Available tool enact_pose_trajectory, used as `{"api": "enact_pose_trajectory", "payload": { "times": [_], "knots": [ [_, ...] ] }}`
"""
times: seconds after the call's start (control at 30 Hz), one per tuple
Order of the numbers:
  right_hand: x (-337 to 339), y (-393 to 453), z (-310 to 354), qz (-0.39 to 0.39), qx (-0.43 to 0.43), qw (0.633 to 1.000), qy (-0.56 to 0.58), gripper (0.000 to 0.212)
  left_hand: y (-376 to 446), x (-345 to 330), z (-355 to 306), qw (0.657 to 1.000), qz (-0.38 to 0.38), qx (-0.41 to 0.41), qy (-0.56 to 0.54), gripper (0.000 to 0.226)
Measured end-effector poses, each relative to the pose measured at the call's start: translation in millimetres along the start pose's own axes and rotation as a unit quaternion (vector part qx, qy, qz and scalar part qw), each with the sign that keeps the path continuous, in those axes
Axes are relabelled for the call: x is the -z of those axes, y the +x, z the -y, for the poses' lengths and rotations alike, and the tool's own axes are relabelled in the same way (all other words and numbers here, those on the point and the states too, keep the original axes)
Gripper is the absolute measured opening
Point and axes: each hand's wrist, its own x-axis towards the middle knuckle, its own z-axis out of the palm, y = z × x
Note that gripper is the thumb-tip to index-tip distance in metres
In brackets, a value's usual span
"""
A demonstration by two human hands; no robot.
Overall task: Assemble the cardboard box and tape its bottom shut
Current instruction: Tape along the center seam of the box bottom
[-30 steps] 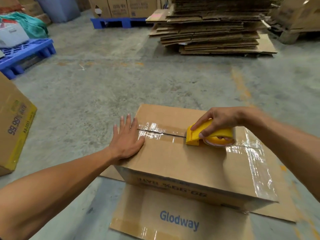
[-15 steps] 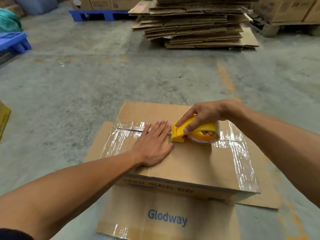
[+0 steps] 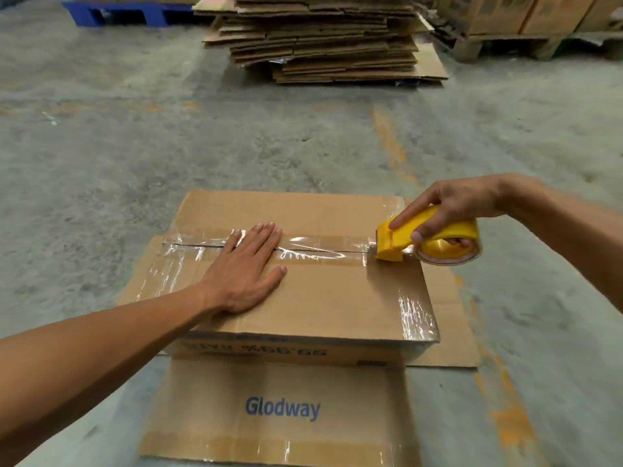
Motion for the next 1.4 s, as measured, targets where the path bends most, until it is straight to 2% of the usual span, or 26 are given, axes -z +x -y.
{"api": "enact_pose_trajectory", "payload": {
  "times": [0.2,0.33,0.5,0.6,0.67,0.83,1.17,1.4],
  "knots": [
    [-7.7,13.9,-4.5,0.0,0.009,1.0,-0.005,0.037,1.2,6.8,-2.7,1.0,0.004,0.002,-0.011,0.074],
    [-8.9,12.0,-12.5,0.009,0.024,0.999,0.019,0.036,12.8,25.4,-18.7,0.999,0.029,0.013,-0.003,0.084],
    [-8.1,12.9,-19.3,0.016,0.022,0.999,0.045,0.036,51.6,37.6,-100.6,0.995,0.067,-0.068,0.0,0.094],
    [-7.1,13.2,-21.9,0.019,0.028,0.998,0.052,0.036,68.5,20.6,-151.3,0.995,0.082,-0.035,-0.049,0.102],
    [-6.8,13.1,-24.2,0.023,0.032,0.998,0.056,0.037,70.0,6.2,-166.5,0.998,0.048,-0.003,-0.052,0.107],
    [-5.9,10.3,-29.2,0.037,0.039,0.995,0.079,0.041,66.4,-4.5,-167.0,0.999,-0.006,0.022,-0.043,0.109],
    [21.5,-56.8,-100.5,0.018,-0.001,0.989,0.147,0.041,65.0,-5.8,-166.2,0.999,0.003,0.014,-0.035,0.109],
    [9.6,-39.1,-107.1,0.018,-0.018,0.995,0.1,0.04,65.0,-3.5,-168.2,1.0,0.012,0.012,-0.025,0.108]
  ]
}}
